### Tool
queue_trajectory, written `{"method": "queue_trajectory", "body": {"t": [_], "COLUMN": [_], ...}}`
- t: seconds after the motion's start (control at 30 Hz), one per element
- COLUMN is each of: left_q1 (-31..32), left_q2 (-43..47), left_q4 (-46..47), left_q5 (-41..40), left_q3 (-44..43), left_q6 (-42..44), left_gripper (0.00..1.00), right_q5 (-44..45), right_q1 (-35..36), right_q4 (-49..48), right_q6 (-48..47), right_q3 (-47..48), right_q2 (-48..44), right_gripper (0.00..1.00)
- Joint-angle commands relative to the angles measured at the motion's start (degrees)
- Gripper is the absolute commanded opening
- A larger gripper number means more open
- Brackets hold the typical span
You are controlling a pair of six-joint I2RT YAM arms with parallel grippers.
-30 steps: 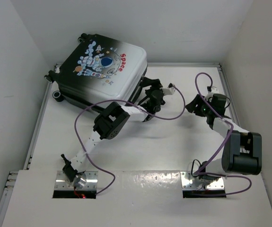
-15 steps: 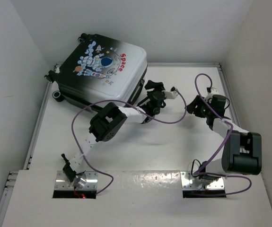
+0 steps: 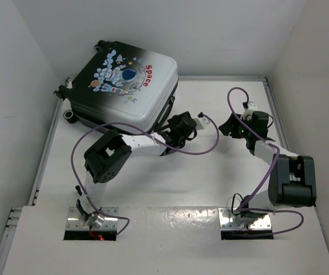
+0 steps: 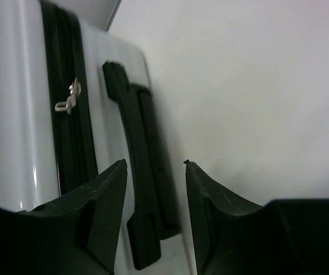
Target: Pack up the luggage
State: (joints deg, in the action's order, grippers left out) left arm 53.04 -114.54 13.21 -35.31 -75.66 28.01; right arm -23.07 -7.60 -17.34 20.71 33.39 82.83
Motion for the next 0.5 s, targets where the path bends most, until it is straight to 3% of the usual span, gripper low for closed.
{"method": "queue_trajectory", "body": {"t": [0.0, 0.17, 0.47], "left_q1": [-2.4, -4.7, -7.7], "left_q2": [-2.8, -12.3, -20.7], "left_q4": [-1.3, -4.9, -0.7], "left_q5": [-6.2, -13.1, -16.7], "left_q3": [-1.5, -10.6, -12.0], "left_q6": [-2.4, -3.0, 1.5], "left_gripper": [0.5, 0.51, 0.54], "right_q5": [-1.1, -1.1, -0.3], "right_q1": [0.6, 0.7, -0.5], "right_q4": [-3.3, -3.1, -1.6], "right_q6": [-2.2, -2.2, -3.7], "right_q3": [3.8, 4.3, 4.4], "right_q2": [1.1, 1.6, 0.6], "right_gripper": [0.55, 0.55, 0.55]}}
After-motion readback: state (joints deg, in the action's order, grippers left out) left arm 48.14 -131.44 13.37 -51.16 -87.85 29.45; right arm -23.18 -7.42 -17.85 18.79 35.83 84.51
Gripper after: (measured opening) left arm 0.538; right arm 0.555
